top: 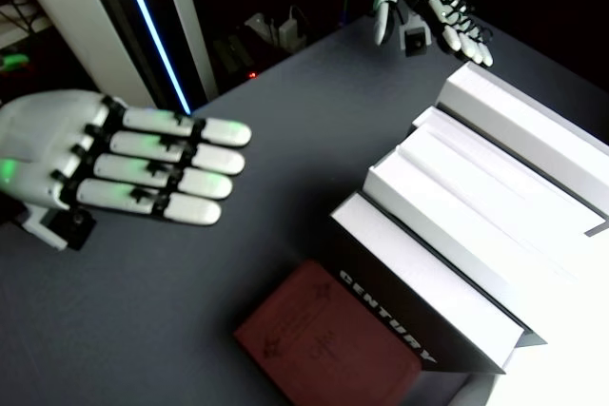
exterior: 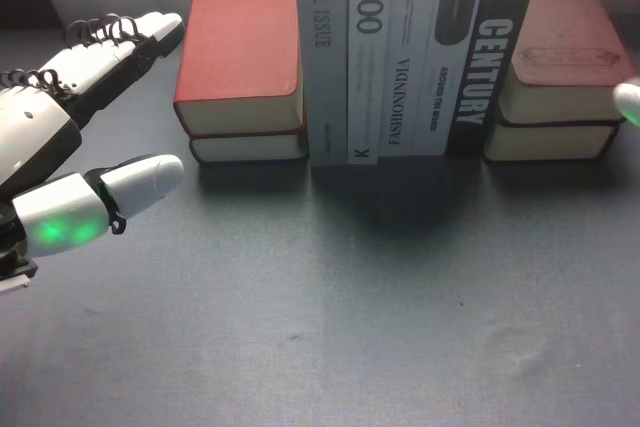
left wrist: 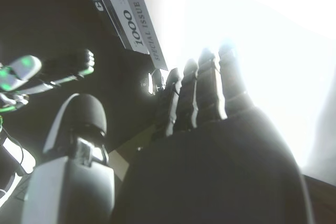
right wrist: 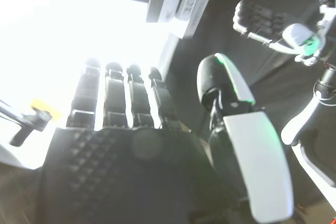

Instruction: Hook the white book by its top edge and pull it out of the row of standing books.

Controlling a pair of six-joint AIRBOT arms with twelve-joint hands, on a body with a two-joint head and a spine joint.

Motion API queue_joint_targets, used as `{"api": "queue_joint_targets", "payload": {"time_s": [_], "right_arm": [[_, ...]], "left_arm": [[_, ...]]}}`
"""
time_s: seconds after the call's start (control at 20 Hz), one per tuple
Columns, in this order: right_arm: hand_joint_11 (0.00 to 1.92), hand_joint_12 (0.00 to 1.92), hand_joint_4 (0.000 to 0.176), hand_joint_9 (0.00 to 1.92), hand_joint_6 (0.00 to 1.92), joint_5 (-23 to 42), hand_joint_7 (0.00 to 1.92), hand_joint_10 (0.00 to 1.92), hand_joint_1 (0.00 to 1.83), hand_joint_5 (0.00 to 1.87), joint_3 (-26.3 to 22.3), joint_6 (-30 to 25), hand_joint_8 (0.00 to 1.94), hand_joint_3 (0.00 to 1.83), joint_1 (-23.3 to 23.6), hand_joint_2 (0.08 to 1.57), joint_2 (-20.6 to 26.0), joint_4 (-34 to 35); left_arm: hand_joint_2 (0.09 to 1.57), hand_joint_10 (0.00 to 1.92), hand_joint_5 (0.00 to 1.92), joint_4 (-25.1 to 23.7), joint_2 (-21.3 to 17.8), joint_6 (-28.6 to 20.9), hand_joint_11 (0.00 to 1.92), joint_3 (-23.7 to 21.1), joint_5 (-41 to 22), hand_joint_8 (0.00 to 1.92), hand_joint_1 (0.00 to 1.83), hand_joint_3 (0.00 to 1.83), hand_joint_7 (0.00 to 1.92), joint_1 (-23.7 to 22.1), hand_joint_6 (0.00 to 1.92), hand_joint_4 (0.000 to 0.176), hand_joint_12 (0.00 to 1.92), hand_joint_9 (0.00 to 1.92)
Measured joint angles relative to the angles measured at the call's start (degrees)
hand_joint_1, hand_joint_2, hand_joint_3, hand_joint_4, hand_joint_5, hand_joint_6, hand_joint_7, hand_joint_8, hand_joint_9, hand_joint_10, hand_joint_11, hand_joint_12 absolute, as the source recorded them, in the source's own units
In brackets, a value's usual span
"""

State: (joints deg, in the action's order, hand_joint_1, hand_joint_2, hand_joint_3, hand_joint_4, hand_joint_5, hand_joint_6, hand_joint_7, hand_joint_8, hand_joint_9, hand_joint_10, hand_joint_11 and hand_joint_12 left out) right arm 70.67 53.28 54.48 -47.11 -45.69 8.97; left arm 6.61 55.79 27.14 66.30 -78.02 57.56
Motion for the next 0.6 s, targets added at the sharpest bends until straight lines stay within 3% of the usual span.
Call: {"api": "queue_joint_targets", "payload": {"time_s": [0.2, 0.3, 0.4, 0.55, 0.6], "right_arm": [[0.0, 0.0, 0.0, 0.0, 0.0, -6.25, 0.0, 0.0, 0.32, 0.0, 2.86, 3.17, 0.0, 0.01, 7.26, 1.48, -2.8, -0.07], [0.0, 0.0, 0.0, 0.0, 0.0, -8.85, 0.0, 0.0, 0.3, 0.0, 5.09, 3.63, 0.0, 0.0, 10.84, 1.45, -4.76, -0.02], [0.0, 0.0, 0.0, 0.0, 0.0, -12.22, 0.0, 0.0, 0.28, 0.0, 7.13, 4.94, 0.0, 0.0, 14.05, 1.45, -7.13, 0.5], [0.0, 0.0, 0.0, 0.0, 0.03, -18.27, 0.0, 0.0, 0.3, 0.08, 8.79, 8.44, 0.0, 0.0, 18.21, 1.44, -9.79, 0.31], [0.0, 0.0, 0.0, 0.0, 0.03, -18.99, 0.0, 0.0, 0.26, 0.1, 9.2, 8.46, 0.0, 0.0, 18.82, 1.44, -10.29, 0.17]], "left_arm": [[1.36, 0.0, 0.0, 0.04, 0.07, 0.0, 0.0, 0.13, 0.17, 0.0, 0.31, 0.0, 0.0, 0.0, 0.0, 0.008, 0.0, 0.0], [1.36, 0.0, 0.0, 0.07, 0.07, -0.02, 0.0, 0.26, 0.2, 0.0, 0.34, 0.0, 0.0, 0.0, 0.0, 0.0, 0.0, 0.0], [1.37, 0.0, 0.0, 0.52, 0.13, -0.11, 0.0, 0.42, 0.15, 0.0, 0.34, 0.0, 0.0, 0.33, 0.0, 0.013, 0.0, 0.0], [1.38, 0.0, 0.0, 0.52, 0.48, -0.24, 0.0, 0.83, 0.57, 0.0, 0.38, 0.0, 0.0, 0.48, 0.0, 0.006, 0.0, 0.0], [1.38, 0.0, 0.0, 0.57, 0.48, -0.26, 0.0, 0.83, 0.5, 0.0, 0.37, 0.0, 0.0, 0.46, 0.0, 0.013, 0.0, 0.0]]}}
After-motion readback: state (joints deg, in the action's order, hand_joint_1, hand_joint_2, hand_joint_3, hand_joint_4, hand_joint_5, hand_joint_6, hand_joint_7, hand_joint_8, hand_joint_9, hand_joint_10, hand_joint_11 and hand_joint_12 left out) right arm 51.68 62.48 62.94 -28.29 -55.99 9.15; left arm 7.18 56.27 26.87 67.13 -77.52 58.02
